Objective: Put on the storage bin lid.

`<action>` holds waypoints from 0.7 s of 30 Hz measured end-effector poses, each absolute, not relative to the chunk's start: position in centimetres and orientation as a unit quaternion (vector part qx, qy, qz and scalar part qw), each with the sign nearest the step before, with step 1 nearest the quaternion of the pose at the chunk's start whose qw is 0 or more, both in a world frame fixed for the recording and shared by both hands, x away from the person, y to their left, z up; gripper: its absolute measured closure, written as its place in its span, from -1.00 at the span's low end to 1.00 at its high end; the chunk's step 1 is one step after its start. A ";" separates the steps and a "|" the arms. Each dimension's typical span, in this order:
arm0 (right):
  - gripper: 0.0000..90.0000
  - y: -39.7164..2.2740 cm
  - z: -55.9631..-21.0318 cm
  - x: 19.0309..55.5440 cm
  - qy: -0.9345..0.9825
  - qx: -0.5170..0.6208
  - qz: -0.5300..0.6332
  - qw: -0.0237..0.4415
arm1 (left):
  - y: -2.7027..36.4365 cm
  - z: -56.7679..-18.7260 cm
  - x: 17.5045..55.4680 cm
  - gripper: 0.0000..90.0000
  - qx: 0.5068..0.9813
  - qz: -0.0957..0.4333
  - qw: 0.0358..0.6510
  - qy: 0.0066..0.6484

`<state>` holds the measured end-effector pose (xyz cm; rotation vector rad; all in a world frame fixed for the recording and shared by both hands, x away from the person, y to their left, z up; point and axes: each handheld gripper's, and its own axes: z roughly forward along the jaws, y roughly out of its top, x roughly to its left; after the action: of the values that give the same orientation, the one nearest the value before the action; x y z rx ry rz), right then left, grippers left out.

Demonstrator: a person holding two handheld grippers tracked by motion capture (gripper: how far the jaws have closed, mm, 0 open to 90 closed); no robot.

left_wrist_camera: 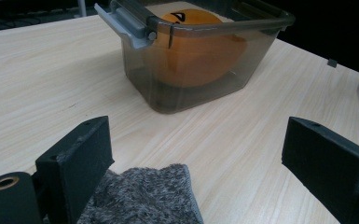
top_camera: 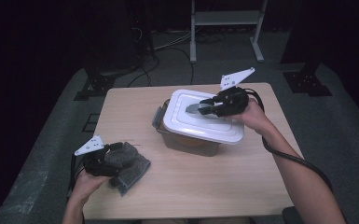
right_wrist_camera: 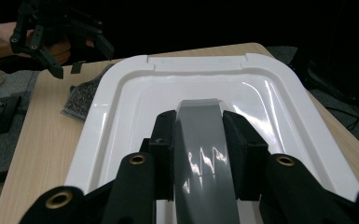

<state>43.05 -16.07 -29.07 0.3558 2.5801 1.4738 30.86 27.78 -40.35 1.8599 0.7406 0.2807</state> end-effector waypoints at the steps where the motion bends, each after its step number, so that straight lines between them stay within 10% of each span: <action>1: 0.45 -15.9 -29.1 43.2 0.860 0.118 0.491 0.075 | 27.8 -40.3 30.9 -0.82 0.780 0.118 0.531 0.309; 21: 0.45 -13.1 -30.7 45.2 0.868 0.115 0.479 0.064 | 28.1 -40.2 30.7 -0.82 0.776 0.120 0.534 0.313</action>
<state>45.16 -13.15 -30.71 0.3487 2.6204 1.4473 30.68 28.08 -40.20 1.8487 0.7468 0.2848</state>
